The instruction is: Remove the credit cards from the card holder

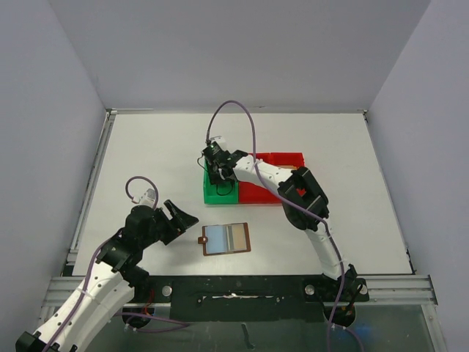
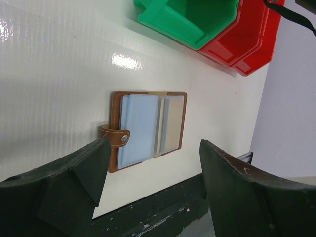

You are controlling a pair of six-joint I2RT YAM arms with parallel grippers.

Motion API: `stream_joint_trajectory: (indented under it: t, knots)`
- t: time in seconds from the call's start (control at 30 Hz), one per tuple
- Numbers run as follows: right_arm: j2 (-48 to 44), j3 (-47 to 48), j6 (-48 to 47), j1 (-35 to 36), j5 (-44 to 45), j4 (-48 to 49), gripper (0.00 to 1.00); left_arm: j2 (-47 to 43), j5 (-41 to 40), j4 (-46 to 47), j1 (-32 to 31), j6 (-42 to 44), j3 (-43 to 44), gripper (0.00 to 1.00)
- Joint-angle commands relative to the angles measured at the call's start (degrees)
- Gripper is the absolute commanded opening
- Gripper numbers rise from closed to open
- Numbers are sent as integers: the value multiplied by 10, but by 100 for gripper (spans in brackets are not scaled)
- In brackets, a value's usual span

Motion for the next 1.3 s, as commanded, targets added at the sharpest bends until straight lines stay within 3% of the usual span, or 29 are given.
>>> stream_joint_trajectory:
  t: [0.0,0.2,0.33,0.67,0.83,1.27]
  knots:
    - [-83,-31,-30,-1,-58,82,35,-12,-5,15,4,0,19,73]
    - [-186,-104,-47,11,-69,116,39,-11,2,20,4,1,15,73]
    - [-285,-235,-13,41,-33,172,52,-14,18,45,4,-7,-4,73]
    - [-441,-507,209,109,16,181,56,57,61,68,-10,18,-33,70]
    - [-464,-540,250,119,13,135,56,69,47,81,-39,19,-35,66]
    - [-430,-549,270,127,-22,146,50,133,0,120,-116,12,-40,57]
